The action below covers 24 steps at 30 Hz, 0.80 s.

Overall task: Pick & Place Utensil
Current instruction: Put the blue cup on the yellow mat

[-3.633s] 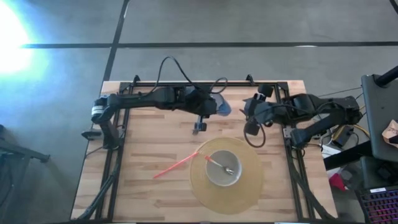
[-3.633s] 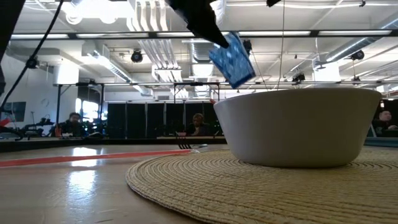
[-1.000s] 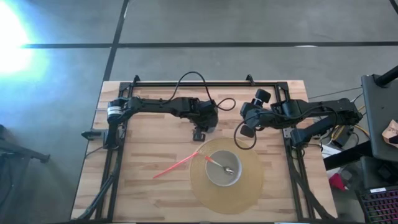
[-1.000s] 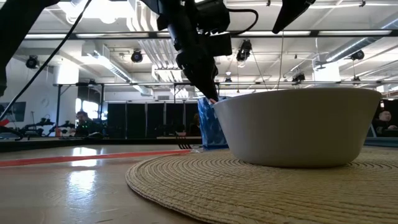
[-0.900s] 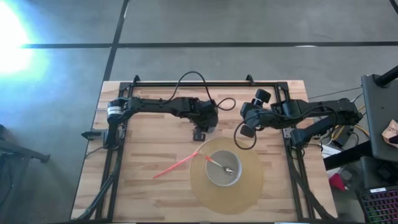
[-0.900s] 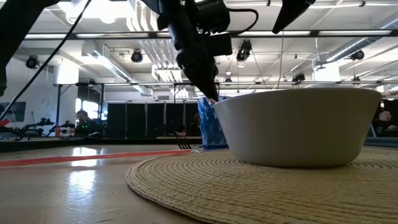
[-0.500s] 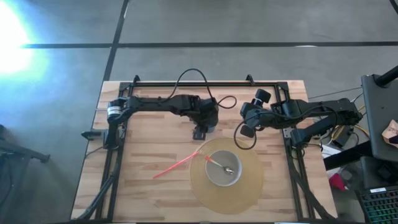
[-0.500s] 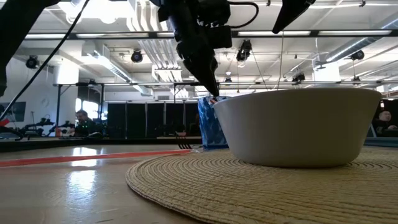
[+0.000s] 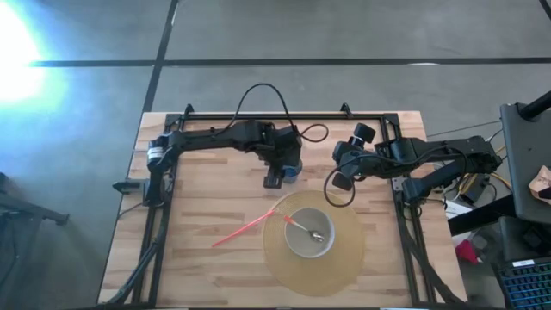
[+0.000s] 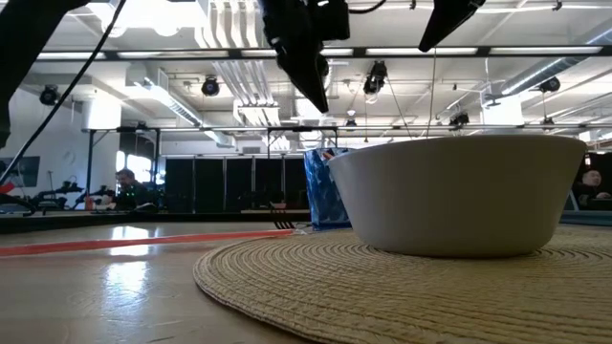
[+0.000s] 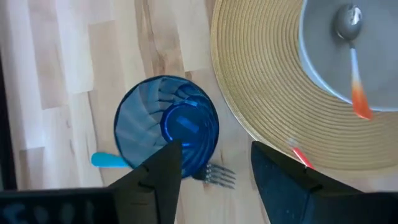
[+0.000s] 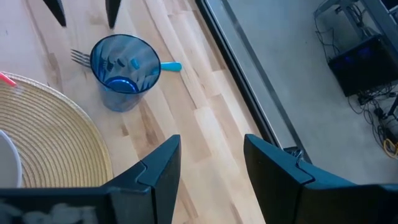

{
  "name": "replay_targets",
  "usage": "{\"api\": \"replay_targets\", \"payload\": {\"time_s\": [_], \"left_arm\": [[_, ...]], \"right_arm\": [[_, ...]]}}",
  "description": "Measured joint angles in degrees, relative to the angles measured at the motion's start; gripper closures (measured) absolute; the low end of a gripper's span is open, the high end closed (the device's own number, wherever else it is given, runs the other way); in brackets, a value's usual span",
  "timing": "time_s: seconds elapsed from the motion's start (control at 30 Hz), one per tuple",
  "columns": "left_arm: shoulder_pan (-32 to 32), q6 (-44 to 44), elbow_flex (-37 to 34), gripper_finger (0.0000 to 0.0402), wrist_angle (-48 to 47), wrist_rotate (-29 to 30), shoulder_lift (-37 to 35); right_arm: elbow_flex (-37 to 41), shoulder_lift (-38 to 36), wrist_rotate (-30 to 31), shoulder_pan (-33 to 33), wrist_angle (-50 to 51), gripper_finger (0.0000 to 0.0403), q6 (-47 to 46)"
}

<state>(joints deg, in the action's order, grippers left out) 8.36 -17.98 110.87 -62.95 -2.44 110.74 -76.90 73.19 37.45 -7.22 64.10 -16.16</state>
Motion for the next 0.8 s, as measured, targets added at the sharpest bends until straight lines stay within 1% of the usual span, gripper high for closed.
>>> {"api": "replay_targets", "payload": {"time_s": [0.33, 0.47, 0.57, 0.67, 0.8], "left_arm": [[-1.49, 2.77, -0.11, 0.0218, -3.04, 0.52, -6.52], [-2.74, 3.83, -1.67, 0.0218, -3.55, 1.75, -9.75], [-3.88, 4.76, -3.74, 0.0218, -3.41, 2.74, -12.25], [-5.18, 5.95, -7.49, 0.0218, -2.26, 3.35, -14.95], [-6.66, 7.85, -14.50, 0.0218, 0.70, 4.55, -19.09]], "right_arm": [[1.74, 0.02, -0.76, 0.13, 0.00, 0.0229, -3.19], [2.49, 0.04, -2.79, 0.74, -0.19, 0.0229, -4.12], [2.54, 0.04, -2.97, 1.46, -0.61, 0.0229, -6.15], [2.54, 0.04, -3.21, 2.37, -1.85, 0.0229, -6.43], [2.56, 0.04, -6.48, 4.16, -5.89, 0.0229, -6.41]]}}
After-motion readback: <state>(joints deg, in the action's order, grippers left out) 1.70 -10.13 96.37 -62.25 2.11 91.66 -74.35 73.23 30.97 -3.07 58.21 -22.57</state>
